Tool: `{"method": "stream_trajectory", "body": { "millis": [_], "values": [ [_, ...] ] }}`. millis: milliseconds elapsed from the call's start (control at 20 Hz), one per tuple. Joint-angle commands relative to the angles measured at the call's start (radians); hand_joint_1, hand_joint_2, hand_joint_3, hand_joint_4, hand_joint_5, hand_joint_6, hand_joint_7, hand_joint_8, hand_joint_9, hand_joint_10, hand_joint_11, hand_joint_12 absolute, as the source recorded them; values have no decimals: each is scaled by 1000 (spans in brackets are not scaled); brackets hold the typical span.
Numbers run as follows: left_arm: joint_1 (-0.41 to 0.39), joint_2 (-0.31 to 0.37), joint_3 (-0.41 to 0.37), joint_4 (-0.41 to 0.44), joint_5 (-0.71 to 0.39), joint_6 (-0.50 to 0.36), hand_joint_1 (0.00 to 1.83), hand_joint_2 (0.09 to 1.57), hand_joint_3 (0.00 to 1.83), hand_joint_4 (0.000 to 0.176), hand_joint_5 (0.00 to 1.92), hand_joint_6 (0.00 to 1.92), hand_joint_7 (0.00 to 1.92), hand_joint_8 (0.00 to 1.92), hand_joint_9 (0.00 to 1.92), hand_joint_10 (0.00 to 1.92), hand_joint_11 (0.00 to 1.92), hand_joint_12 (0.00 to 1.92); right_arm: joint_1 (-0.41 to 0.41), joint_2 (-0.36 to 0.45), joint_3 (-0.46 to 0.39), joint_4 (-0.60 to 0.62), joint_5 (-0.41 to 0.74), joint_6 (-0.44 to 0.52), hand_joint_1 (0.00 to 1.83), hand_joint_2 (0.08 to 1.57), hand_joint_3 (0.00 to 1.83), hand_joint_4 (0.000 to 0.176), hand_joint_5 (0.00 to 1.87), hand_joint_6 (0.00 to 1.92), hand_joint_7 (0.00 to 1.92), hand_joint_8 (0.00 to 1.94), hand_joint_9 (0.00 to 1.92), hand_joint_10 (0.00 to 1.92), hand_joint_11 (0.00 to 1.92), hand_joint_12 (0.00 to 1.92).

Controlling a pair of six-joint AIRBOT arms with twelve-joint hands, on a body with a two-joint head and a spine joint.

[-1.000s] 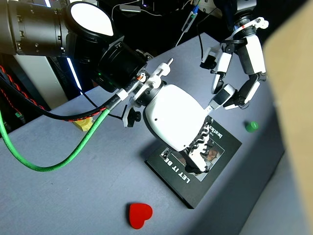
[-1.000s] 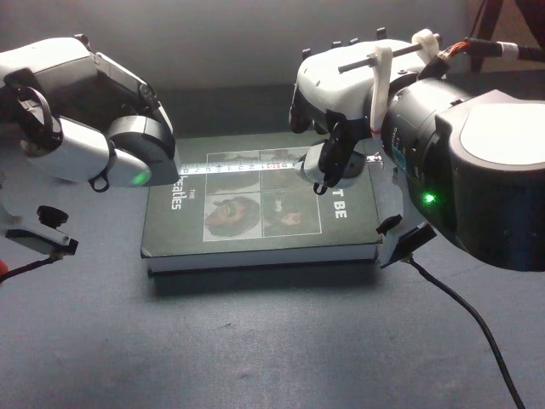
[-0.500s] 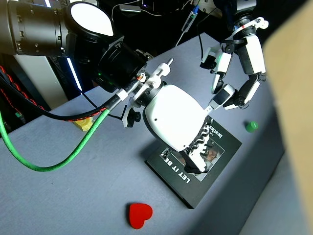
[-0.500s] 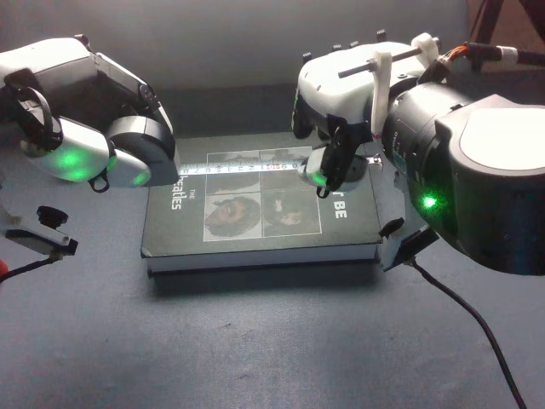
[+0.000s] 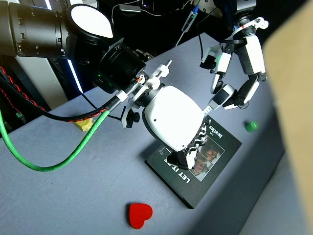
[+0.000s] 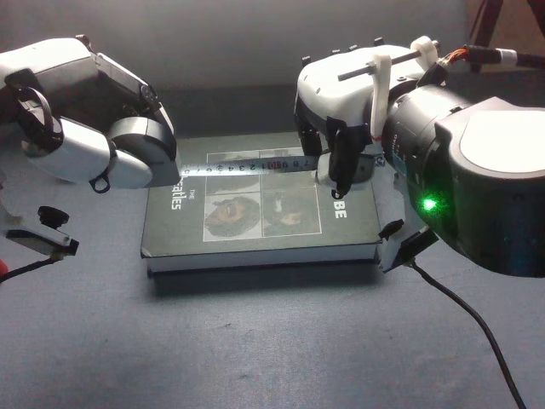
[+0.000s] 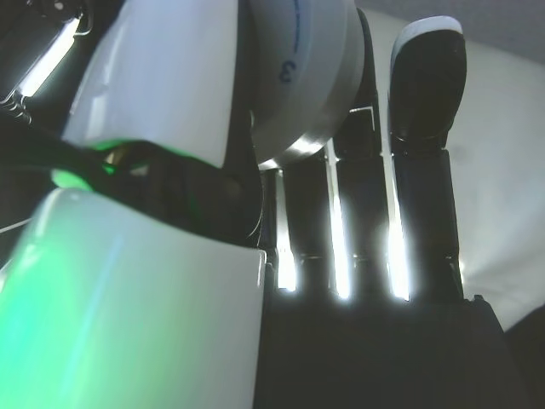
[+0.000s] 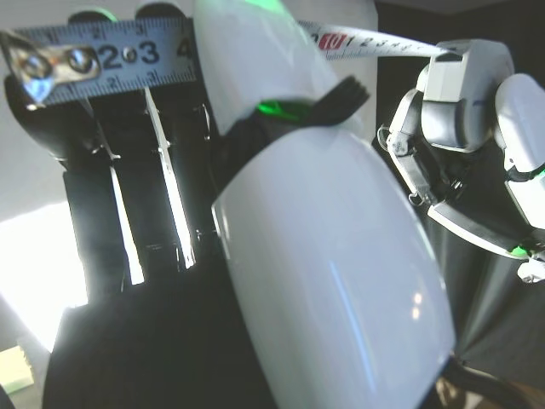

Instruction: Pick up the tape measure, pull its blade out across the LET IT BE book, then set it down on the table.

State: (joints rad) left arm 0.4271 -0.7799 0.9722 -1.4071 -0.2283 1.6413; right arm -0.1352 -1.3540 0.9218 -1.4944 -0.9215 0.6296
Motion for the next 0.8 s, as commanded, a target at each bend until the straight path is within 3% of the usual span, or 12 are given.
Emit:
{"method": "stream_trajectory", "body": {
  "millis": [0, 750],
  "values": [
    [-10, 10, 5, 11, -33, -14, 1494, 1053, 0, 0, 971, 853, 1155, 405, 1125, 817, 947, 1418, 11, 8, -3, -83, -22, -3, 1350, 1168, 1, 0, 756, 1164, 987, 1023, 777, 1414, 721, 1510],
    [-12, 11, 10, 15, -33, -17, 1494, 1057, 0, 0, 958, 866, 1134, 449, 1117, 834, 936, 1429, 18, 127, -48, -104, 7, -20, 1356, 1166, 1, 0, 780, 1150, 984, 1032, 760, 1432, 703, 1507]
  ]
}}
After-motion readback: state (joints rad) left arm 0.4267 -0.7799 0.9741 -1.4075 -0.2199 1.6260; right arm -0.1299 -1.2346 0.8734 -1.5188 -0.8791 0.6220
